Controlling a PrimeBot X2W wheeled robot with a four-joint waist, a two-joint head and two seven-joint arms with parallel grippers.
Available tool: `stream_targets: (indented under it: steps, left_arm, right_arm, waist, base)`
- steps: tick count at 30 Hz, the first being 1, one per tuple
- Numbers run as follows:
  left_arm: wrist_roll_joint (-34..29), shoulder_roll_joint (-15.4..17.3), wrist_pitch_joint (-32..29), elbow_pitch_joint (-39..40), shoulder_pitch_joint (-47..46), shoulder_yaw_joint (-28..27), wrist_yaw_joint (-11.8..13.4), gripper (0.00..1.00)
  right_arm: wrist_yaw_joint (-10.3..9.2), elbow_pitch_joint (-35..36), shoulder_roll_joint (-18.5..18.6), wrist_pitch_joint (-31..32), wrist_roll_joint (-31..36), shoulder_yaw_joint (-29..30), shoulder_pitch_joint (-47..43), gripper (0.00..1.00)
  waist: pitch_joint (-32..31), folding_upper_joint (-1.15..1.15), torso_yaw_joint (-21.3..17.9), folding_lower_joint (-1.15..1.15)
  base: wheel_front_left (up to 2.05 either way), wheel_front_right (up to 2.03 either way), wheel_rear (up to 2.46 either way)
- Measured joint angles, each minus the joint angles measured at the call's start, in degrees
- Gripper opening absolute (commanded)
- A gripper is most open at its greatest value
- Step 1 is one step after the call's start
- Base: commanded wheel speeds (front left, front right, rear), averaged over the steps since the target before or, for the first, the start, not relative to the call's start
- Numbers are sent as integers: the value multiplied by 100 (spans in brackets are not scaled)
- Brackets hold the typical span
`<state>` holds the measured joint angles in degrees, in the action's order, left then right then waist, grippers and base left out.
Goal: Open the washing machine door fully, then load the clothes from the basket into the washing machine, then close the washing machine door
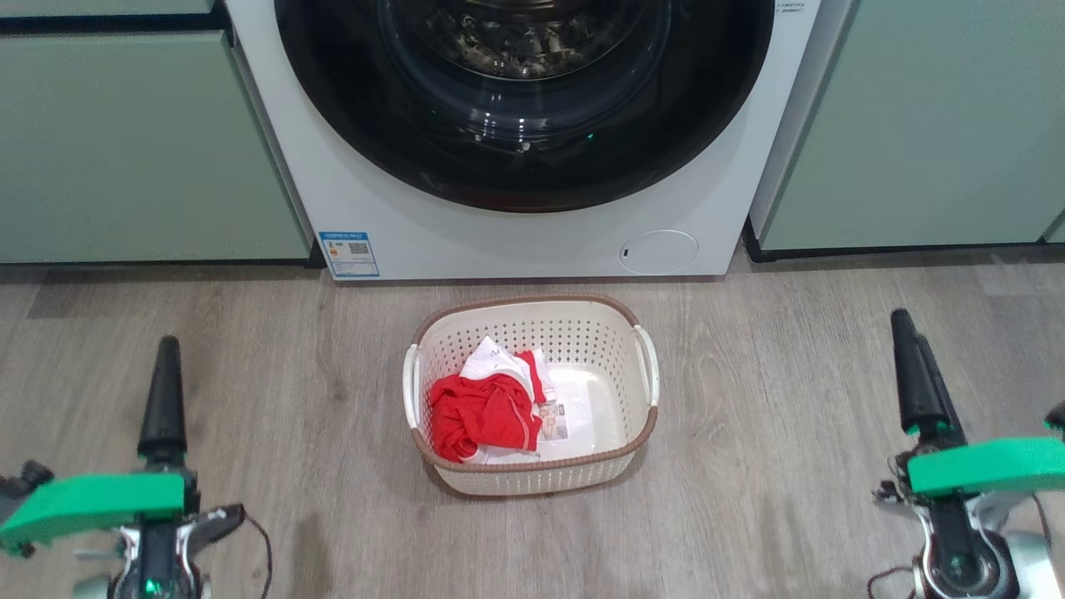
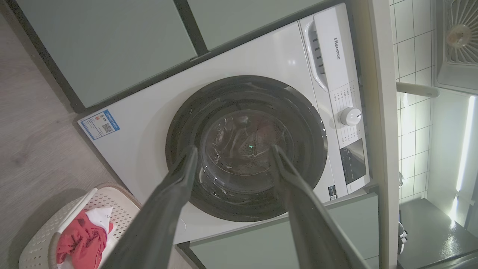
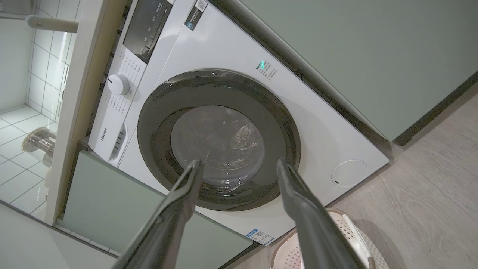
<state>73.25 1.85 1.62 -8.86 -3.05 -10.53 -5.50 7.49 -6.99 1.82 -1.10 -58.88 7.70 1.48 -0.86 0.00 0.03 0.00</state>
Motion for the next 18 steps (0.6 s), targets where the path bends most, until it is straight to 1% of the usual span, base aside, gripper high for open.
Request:
stream_targets:
  steps: [1,7,10,13,18]
  left_arm:
    - [0,0,0,0,0,0,0,100]
    - [-446,0,96,419,-43,25,250,100]
    - [-758,0,111,614,-42,133,366,100]
    - [-1072,0,177,869,-44,225,536,100]
    - [-1612,1,258,1191,-43,504,788,100]
  right_arm:
    - [0,0,0,0,0,0,0,100]
    - [0,248,1,-100,648,-55,67,100]
    - [0,361,2,-155,917,-81,68,100]
    - [0,466,2,-215,1167,-85,70,100]
    - [0,612,3,-287,1769,-186,117,100]
  waist:
    - [0,0,0,0]
    - [8,0,9,0]
    - [3,0,15,0]
    - [-1,0,21,0]
    - [-7,0,28,0]
  base:
    - [0,0,0]
    - [0,0,0]
    - [0,0,0]
    - [0,0,0]
    - [0,0,0]
